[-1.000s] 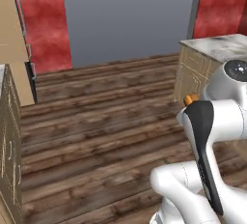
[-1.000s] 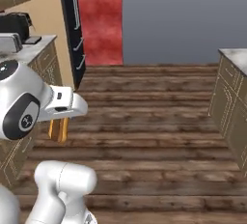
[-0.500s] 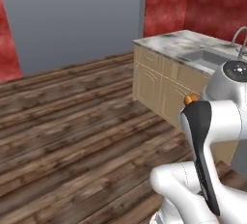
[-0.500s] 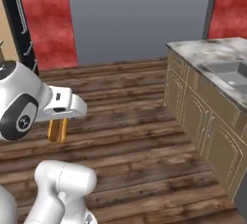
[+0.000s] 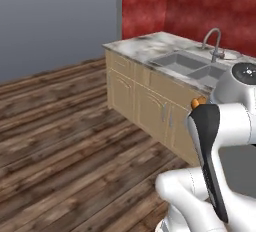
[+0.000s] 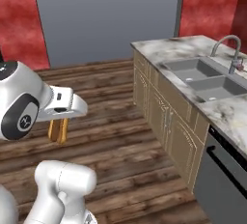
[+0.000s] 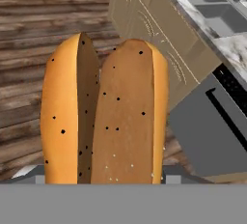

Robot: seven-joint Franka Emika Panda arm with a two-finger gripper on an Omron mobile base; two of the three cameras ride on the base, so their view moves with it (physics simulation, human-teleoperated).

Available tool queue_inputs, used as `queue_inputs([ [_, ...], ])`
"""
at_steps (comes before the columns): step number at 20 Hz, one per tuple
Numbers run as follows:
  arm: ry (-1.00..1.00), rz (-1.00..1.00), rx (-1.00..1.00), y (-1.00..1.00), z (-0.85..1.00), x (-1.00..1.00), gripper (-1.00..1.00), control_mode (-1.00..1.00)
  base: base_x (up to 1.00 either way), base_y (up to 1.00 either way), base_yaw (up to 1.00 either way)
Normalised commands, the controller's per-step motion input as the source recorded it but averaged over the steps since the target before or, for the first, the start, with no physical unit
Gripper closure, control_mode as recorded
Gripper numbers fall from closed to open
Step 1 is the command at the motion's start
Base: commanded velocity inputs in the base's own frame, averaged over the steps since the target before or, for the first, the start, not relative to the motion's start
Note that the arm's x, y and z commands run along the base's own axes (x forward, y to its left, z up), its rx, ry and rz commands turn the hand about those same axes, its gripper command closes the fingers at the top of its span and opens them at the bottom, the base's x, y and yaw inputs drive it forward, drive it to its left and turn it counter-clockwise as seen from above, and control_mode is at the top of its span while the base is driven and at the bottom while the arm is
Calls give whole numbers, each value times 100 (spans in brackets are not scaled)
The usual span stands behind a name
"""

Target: Move the hot dog bun to the plate on the dining table and place the condiment next to that plate. Then navigate to the fridge and take the sausage and place it on the plate as well.

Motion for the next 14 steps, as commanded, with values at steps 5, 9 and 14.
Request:
queue_inputs([
  [5, 0, 0, 0, 0, 0, 0, 100, 100, -68, -76, -24],
  [9, 0, 0, 0, 0, 0, 0, 100, 100, -87, -73, -31],
  [14, 0, 0, 0, 0, 0, 0, 100, 100, -78, -65, -42],
])
